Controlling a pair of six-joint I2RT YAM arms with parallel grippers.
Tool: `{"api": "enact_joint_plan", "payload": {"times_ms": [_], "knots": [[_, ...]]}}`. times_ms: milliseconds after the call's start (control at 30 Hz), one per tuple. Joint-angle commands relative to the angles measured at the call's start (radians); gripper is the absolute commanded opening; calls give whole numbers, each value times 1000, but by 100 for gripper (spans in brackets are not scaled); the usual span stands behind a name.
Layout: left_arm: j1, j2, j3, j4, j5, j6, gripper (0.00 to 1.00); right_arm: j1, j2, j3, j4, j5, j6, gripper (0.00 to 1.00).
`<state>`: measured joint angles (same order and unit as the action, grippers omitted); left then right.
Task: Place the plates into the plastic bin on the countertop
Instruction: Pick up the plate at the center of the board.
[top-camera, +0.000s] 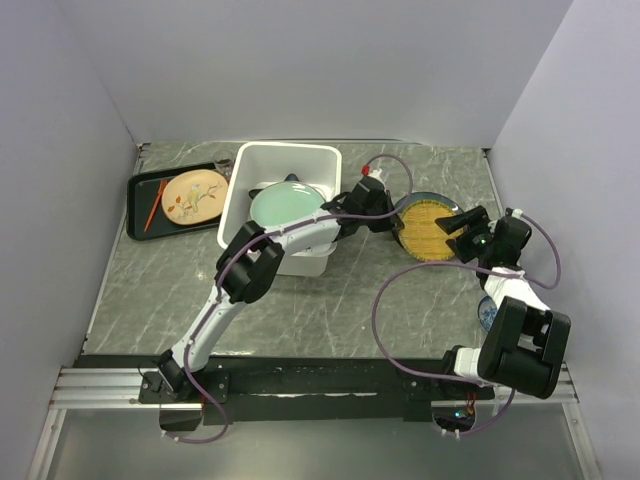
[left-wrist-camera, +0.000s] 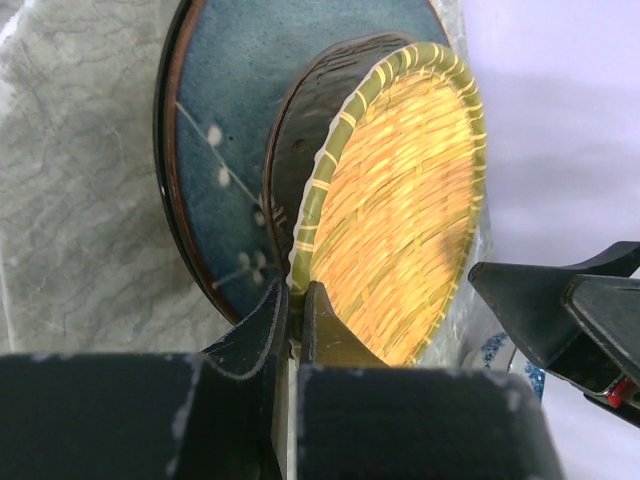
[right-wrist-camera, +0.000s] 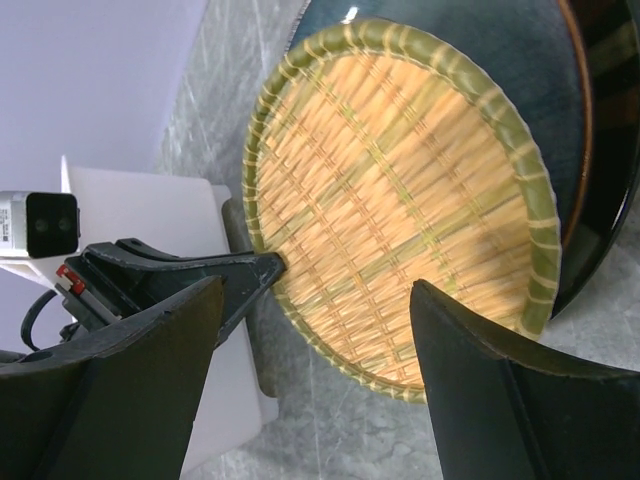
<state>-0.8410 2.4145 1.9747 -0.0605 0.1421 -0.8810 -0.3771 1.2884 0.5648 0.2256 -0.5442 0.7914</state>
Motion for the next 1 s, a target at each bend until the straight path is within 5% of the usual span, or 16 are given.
{"api": "enact_joint_plan", "payload": {"times_ms": [0,967], "knots": [[6,-101,-10,1,27,23,1,7,-60,37,-2,-22,-14,83],[52,-301,-73,16,68,25,1,7,-176,76,-71,-48,-31,85]]}}
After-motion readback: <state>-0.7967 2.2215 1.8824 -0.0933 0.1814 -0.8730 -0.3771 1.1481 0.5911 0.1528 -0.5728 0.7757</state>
